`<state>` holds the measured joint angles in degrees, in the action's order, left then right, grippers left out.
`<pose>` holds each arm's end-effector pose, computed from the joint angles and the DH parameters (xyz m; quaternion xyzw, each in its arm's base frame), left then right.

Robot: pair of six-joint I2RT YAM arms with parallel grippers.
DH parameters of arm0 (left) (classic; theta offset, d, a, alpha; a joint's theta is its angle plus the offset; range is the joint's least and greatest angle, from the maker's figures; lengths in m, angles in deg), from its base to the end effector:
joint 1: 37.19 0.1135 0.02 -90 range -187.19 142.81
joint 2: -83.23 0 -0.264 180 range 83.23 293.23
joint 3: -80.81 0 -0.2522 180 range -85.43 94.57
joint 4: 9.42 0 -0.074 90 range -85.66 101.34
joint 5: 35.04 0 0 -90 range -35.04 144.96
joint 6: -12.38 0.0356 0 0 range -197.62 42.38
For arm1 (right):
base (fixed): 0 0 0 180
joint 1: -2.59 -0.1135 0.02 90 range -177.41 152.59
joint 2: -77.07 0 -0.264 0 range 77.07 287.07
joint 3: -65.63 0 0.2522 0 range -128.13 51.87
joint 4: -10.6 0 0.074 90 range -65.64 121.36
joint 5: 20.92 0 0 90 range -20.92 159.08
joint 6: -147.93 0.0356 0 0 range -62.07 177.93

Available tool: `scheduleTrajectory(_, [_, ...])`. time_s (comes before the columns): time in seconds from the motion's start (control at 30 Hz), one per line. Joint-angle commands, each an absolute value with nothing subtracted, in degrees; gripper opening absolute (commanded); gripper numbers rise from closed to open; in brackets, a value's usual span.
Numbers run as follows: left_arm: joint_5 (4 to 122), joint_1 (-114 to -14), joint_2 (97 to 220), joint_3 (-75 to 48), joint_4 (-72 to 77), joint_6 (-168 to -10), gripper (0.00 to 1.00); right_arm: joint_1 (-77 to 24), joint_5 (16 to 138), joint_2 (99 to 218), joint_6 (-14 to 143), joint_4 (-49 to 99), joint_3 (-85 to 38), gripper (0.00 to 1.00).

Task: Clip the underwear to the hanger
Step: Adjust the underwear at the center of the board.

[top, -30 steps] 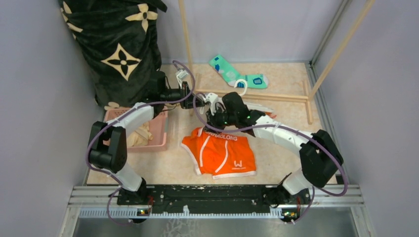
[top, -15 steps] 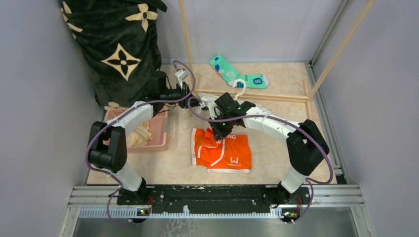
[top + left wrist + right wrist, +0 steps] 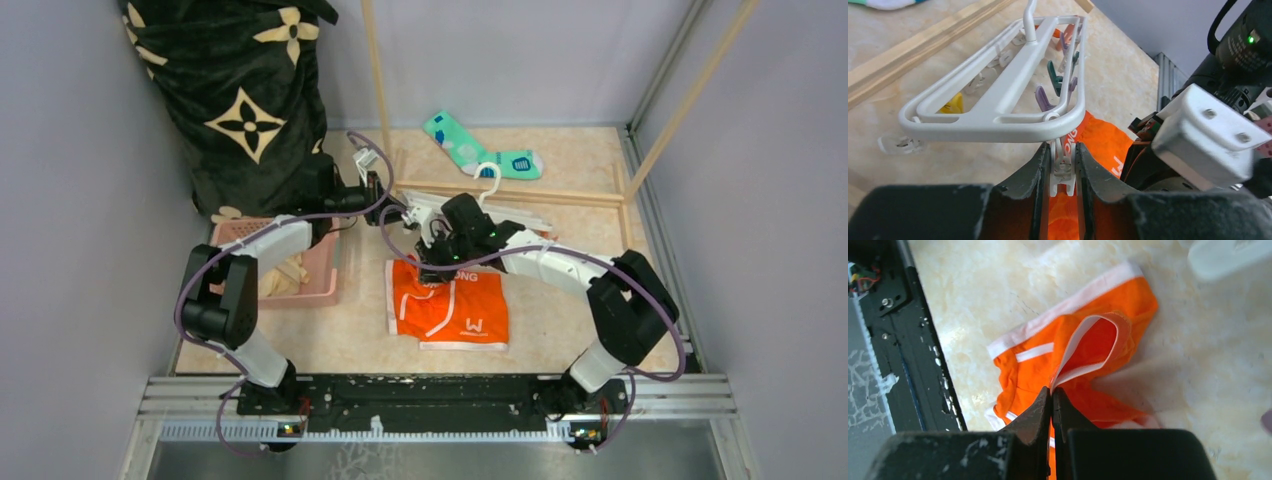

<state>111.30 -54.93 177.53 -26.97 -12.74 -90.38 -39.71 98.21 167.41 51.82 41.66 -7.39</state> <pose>0.3360 -0.1386 0.2518 0.3058 0.7040 -0.5053 0.3944 0.2340 0.2363 0.2238 -0.4524 0.7886 0.3302 0.2538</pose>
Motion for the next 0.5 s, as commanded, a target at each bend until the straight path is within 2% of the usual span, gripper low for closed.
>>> scheduleTrajectory(0.0, [117.8,-54.9,175.7,-30.5,-29.4,-98.1,0.00,-39.4,107.6,164.4,43.5,35.3,-7.6,0.00])
scheduleTrajectory(0.23, [116.9,-54.9,175.2,-30.7,-27.6,-96.7,0.00,-41.6,106.5,164.1,35.4,43.3,-7.3,0.00])
scheduleTrajectory(0.47, [115.5,-54.8,175.7,-29.6,-24.1,-94.0,0.00,-57.2,80.2,160.9,35.5,36.0,2.2,0.00])
